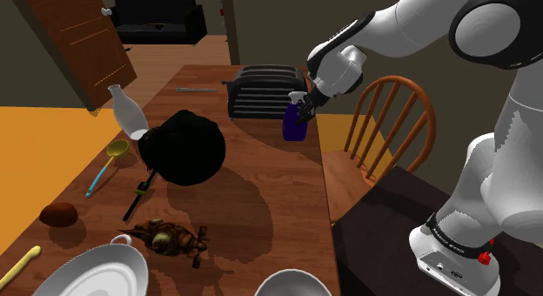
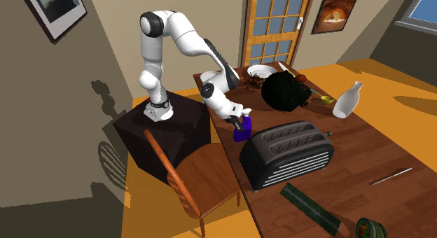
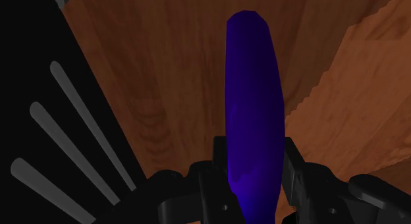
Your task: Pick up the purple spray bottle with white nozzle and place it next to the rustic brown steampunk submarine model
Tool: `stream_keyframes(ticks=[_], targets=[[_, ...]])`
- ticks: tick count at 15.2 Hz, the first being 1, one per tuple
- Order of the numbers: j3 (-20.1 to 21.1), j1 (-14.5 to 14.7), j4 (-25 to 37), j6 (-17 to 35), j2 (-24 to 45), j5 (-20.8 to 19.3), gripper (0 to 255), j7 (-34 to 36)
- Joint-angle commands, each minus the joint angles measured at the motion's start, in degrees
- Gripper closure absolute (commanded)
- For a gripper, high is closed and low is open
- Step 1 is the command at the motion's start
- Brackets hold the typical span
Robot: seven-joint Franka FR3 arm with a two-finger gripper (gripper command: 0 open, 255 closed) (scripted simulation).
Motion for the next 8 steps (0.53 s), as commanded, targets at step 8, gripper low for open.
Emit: stream_keyframes(ticks=[8], targets=[[-0.87, 0.75, -0.14, -0.3, -2.03, -3.08, 255, 2.68]])
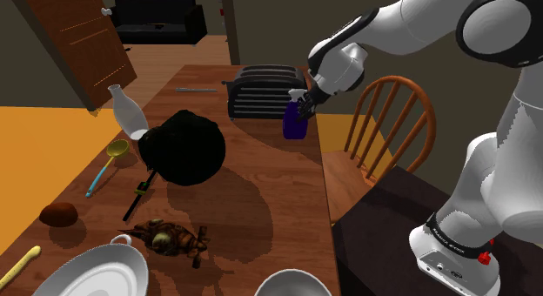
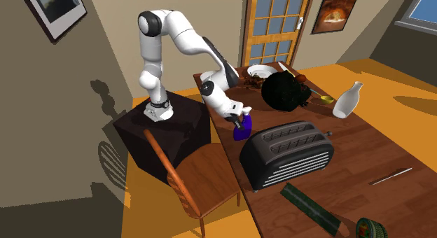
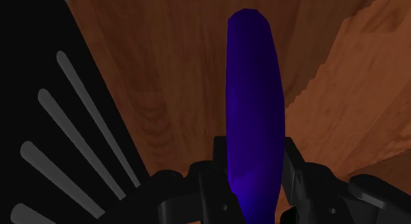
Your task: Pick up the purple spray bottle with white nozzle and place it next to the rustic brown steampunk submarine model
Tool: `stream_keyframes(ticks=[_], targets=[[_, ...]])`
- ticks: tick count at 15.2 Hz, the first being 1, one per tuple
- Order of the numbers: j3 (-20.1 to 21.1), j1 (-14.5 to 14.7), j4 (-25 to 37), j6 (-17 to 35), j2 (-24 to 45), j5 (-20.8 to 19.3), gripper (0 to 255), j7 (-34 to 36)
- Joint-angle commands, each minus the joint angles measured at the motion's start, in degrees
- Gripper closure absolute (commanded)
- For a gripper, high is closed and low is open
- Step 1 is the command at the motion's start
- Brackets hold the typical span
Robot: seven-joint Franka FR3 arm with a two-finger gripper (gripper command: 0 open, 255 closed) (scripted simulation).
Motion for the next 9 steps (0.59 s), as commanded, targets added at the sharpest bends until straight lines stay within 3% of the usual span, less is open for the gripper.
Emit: stream_keyframes(ticks=[1, 9], targets=[[-0.53, 0.43, 0.04, -0.25, -1.22, -1.98, 255, 1.74], [-2.35, 1.97, 0.3, -1.54, -6.45, -10.34, 255, 9.08]])
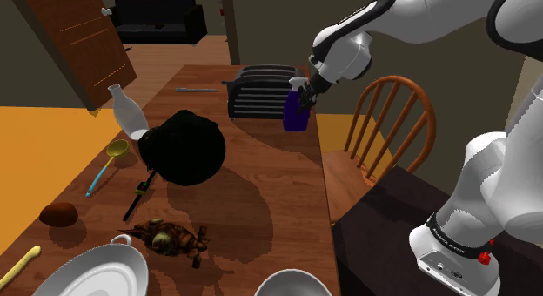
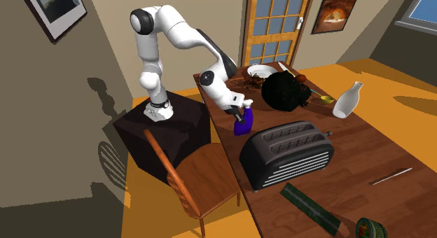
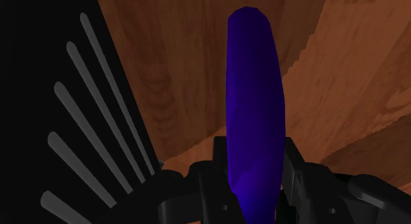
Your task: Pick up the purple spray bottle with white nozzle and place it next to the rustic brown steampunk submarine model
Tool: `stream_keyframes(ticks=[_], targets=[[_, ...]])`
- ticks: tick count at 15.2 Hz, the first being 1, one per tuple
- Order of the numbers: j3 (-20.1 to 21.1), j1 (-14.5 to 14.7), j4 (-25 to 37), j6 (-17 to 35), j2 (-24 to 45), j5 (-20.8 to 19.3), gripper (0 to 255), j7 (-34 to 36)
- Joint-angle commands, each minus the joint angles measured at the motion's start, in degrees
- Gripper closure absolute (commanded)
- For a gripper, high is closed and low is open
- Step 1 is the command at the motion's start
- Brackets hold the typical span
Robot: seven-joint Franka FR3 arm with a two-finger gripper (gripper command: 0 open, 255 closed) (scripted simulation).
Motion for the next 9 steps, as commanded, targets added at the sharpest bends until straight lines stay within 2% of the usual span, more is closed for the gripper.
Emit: stream_keyframes(ticks=[1, 9], targets=[[-0.42, 0.23, 0.25, -0.53, -1.24, -2.16, 255, 1.84], [-1.2, 0.89, 1.54, -2.75, -5.88, -9.99, 255, 8.92]])
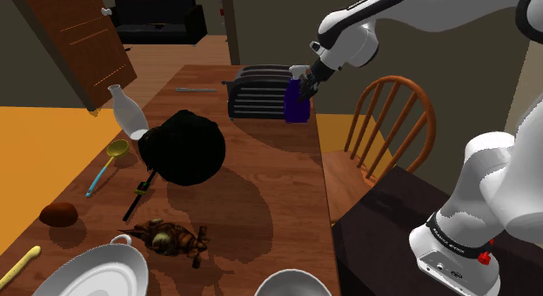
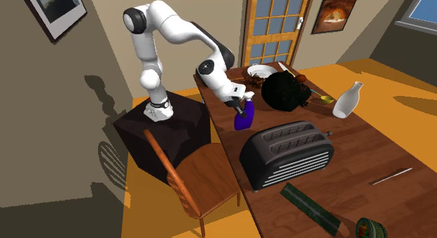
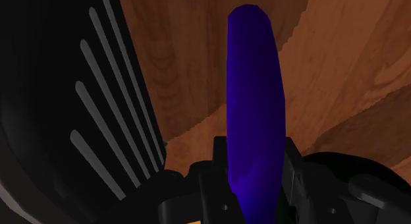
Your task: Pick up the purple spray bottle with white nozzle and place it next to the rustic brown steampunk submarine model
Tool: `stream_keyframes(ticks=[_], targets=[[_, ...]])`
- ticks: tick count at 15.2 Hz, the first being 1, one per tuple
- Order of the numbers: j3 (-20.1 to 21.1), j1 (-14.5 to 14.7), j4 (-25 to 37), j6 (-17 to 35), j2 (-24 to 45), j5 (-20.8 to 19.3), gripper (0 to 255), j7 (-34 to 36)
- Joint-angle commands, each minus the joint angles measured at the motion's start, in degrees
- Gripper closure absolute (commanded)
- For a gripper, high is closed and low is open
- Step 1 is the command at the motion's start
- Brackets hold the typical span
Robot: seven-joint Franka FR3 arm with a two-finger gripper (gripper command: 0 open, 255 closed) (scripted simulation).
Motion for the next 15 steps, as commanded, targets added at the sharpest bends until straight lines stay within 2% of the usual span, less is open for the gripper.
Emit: stream_keyframes(ticks=[1, 15], targets=[[-0.14, 0.04, 0.38, -0.72, -1.24, -2.07, 255, 1.8], [0.45, -0.41, 5.24, -7.02, -7.04, -12.24, 255, 11.87]])
